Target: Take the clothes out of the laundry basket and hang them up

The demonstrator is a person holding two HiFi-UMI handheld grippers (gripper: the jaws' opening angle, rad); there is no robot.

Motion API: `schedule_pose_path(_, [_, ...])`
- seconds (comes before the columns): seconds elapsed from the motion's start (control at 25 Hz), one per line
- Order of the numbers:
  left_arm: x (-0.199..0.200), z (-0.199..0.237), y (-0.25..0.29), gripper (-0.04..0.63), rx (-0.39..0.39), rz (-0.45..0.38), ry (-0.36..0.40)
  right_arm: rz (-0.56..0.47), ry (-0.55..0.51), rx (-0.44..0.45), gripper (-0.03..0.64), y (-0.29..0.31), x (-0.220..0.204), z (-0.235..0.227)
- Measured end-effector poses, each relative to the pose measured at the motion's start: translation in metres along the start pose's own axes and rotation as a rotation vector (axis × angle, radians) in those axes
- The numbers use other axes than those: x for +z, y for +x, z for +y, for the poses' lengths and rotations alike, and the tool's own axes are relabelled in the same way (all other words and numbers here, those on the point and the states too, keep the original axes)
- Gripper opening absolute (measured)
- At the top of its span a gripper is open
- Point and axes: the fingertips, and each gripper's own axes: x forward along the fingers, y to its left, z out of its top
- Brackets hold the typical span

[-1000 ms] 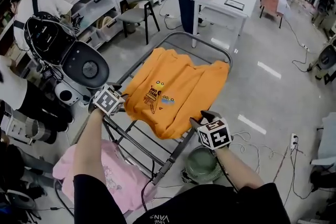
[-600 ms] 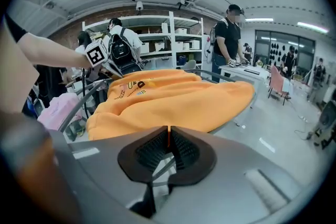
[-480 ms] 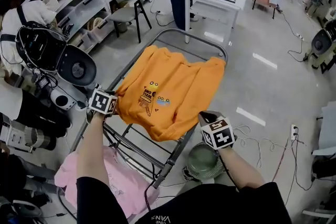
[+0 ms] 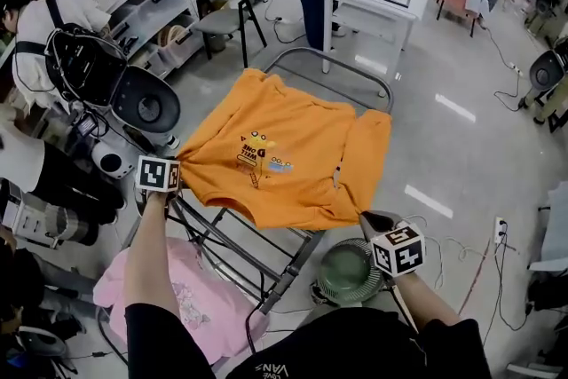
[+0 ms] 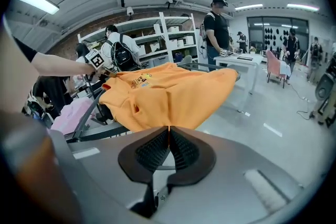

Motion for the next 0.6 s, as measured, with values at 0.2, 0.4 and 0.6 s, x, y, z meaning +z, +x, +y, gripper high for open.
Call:
schedule_pose_path(0.2, [-0.015,-0.004,0.003,0.017,-0.004,0.048,-0.007,0.050,0.014,0.057,0.014,-0.004,-0.026,0.021])
schedule_pose_path(0.4, [-0.018,-0.003,0.007,0.021,0.080,0.071,0.073,0.098,-0.026,0.120,0.014,-0.006,-0.046,0.046])
schedule_pose_path(0.6, [-0.012,0.007,-0.003,0.232,0.182,0.059,0.086,0.118,-0.048,0.155,0.015,-0.001,-0.057,0.049])
